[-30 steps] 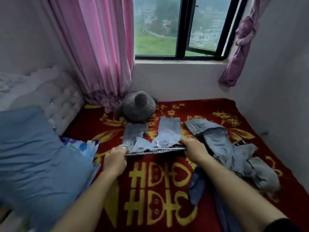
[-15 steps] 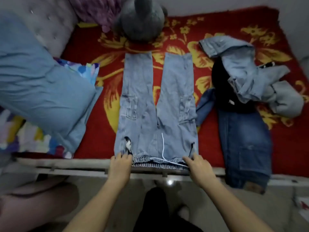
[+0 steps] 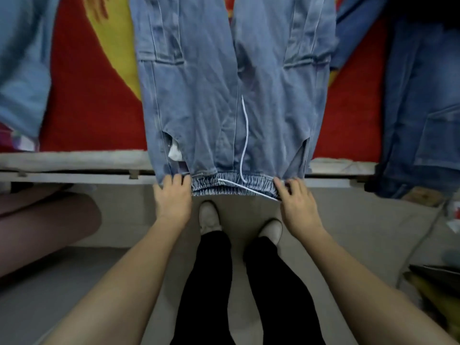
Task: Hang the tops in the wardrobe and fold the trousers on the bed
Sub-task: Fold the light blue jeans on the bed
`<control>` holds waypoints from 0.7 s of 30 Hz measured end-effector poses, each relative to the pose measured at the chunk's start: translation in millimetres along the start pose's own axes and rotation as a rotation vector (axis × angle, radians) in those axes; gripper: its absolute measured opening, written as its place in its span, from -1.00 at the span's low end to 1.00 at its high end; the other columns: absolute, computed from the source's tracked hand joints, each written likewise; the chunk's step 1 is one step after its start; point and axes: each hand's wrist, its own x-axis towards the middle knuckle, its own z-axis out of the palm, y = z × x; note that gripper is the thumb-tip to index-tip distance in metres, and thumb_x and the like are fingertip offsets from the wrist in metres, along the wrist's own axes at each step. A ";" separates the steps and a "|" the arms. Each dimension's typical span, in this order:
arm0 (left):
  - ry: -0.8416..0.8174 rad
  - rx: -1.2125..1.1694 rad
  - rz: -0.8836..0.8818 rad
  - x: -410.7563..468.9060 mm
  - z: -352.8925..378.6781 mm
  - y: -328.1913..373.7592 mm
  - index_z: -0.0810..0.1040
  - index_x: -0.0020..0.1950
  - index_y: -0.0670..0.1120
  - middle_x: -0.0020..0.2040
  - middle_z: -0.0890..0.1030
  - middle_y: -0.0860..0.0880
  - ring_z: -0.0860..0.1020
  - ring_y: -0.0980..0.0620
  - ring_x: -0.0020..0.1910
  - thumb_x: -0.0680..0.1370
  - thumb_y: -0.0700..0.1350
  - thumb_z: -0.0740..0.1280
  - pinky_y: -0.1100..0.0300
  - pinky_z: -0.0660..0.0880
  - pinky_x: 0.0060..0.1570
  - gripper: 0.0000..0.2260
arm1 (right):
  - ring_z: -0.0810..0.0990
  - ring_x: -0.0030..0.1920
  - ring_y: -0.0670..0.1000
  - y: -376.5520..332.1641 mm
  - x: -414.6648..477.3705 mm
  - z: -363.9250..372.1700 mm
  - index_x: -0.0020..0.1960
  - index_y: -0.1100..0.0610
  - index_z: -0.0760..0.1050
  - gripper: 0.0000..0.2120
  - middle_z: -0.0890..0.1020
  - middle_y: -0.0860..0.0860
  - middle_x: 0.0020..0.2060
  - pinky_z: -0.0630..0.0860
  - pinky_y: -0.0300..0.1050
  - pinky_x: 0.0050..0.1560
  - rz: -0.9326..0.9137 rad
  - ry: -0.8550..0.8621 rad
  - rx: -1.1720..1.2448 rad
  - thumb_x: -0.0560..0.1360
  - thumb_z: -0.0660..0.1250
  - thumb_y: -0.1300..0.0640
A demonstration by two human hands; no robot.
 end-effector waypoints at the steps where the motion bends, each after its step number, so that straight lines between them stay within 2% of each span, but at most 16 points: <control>1: -0.011 0.020 0.027 4.4 7.0 -1.1 0.52 0.13 -0.12 0.03 0.57 -0.15 0.51 -0.20 0.08 0.49 -0.15 0.37 -0.11 0.46 0.07 -0.77 | 0.50 0.28 0.31 -0.7 4.3 7.2 0.41 0.22 0.46 -0.41 0.55 0.25 0.12 0.48 0.21 0.20 0.024 -0.013 0.000 0.38 0.44 0.28; 3: -0.021 0.064 0.118 9.9 16.6 -2.8 0.44 0.25 -0.09 0.10 0.54 -0.12 0.46 -0.18 0.15 0.52 0.07 0.35 -0.17 0.34 0.24 -0.62 | 0.48 0.24 0.26 -0.6 12.7 13.2 0.36 0.18 0.45 -0.44 0.54 0.19 0.07 0.22 0.28 0.44 0.036 0.008 -0.062 0.38 0.41 0.12; 4: -0.008 0.084 0.168 11.8 17.8 -3.0 0.41 0.29 -0.09 0.10 0.54 -0.11 0.46 -0.18 0.15 0.52 0.16 0.33 -0.18 0.31 0.25 -0.54 | 0.49 0.19 0.23 -0.9 16.2 13.4 0.32 0.16 0.45 -0.49 0.53 0.16 0.02 0.09 0.30 0.49 0.030 0.027 -0.107 0.39 0.39 0.07; 6: 0.024 0.109 0.224 14.8 14.3 -2.4 0.44 0.29 -0.10 0.03 0.58 -0.11 0.51 -0.17 0.06 0.52 0.17 0.34 -0.12 0.39 0.12 -0.53 | 0.51 0.08 0.23 -1.2 22.9 11.4 0.26 0.15 0.45 -0.57 0.52 0.14 -0.07 0.06 0.30 0.50 0.015 0.064 -0.170 0.40 0.36 0.10; 8: 0.108 0.138 0.282 19.0 6.4 -2.8 0.52 0.25 -0.11 -0.11 0.62 -0.10 0.58 -0.15 -0.11 0.51 -0.04 0.39 -0.03 0.49 -0.11 -0.66 | 0.53 -0.02 0.23 0.1 25.2 8.7 0.25 0.15 0.47 -0.59 0.52 0.14 -0.14 0.24 0.29 0.43 -0.002 0.117 -0.200 0.41 0.37 0.19; 10: 0.163 0.137 0.369 20.5 2.7 -4.6 0.56 0.25 -0.12 -0.23 0.61 -0.11 0.60 -0.14 -0.29 0.44 -0.20 0.39 0.07 0.48 -0.32 -0.64 | 0.53 -0.11 0.23 2.7 24.7 8.1 0.30 0.13 0.48 -0.58 0.52 0.14 -0.16 0.40 0.23 0.28 -0.048 0.174 -0.183 0.45 0.36 0.24; 12: 0.229 0.112 0.463 18.8 2.2 -7.1 0.61 0.20 -0.12 -0.31 0.56 -0.10 0.56 -0.11 -0.45 0.34 -0.26 0.45 0.18 0.38 -0.51 -0.58 | 0.50 -0.17 0.23 7.5 22.6 10.8 0.32 0.11 0.48 -0.58 0.47 0.17 -0.17 0.43 0.17 0.11 -0.104 0.215 -0.081 0.48 0.33 0.30; 14: 0.277 0.065 0.488 12.8 5.7 -11.2 0.64 0.11 -0.13 -0.35 0.51 -0.09 0.51 -0.10 -0.51 0.28 -0.28 0.49 0.21 0.30 -0.60 -0.60 | 0.44 -0.19 0.20 13.8 16.5 15.4 0.25 0.11 0.51 -0.66 0.43 0.16 -0.15 0.39 0.05 -0.10 -0.110 0.215 0.056 0.49 0.34 0.30; 15: 0.281 0.032 0.476 9.9 10.5 -14.1 0.65 0.09 -0.13 -0.34 0.51 -0.10 0.51 -0.10 -0.51 0.29 -0.28 0.51 0.20 0.30 -0.61 -0.63 | 0.44 -0.17 0.19 16.9 11.6 19.0 0.21 0.11 0.50 -0.69 0.41 0.15 -0.12 0.33 -0.02 -0.18 -0.087 0.178 0.091 0.49 0.35 0.28; 17: 0.211 -0.042 0.444 2.5 22.0 -18.1 0.64 0.09 -0.17 -0.30 0.51 -0.13 0.53 -0.14 -0.45 0.31 -0.29 0.54 0.16 0.33 -0.61 -0.64 | 0.45 -0.11 0.20 19.8 3.7 25.2 0.20 0.11 0.50 -0.72 0.41 0.15 -0.05 0.32 -0.05 -0.21 -0.030 0.073 0.105 0.49 0.35 0.25; 19: 0.058 -0.076 0.406 -0.6 27.3 -14.5 0.58 0.19 -0.18 -0.18 0.54 -0.18 0.56 -0.18 -0.28 0.37 -0.32 0.49 0.09 0.40 -0.54 -0.60 | 0.47 -0.01 0.23 17.4 6.9 27.6 0.21 0.13 0.52 -0.73 0.43 0.17 -0.02 0.39 0.03 -0.05 -0.027 0.014 0.060 0.52 0.34 0.22; 21: -0.121 -0.050 0.306 4.4 31.2 -5.2 0.39 0.42 -0.11 0.08 0.51 -0.18 0.52 -0.19 0.03 0.52 -0.27 0.32 0.00 0.49 -0.27 -0.54 | 0.46 0.15 0.24 14.8 18.6 22.5 0.22 0.11 0.52 -0.72 0.45 0.18 0.06 0.34 0.10 0.22 -0.111 -0.109 -0.018 0.51 0.33 0.13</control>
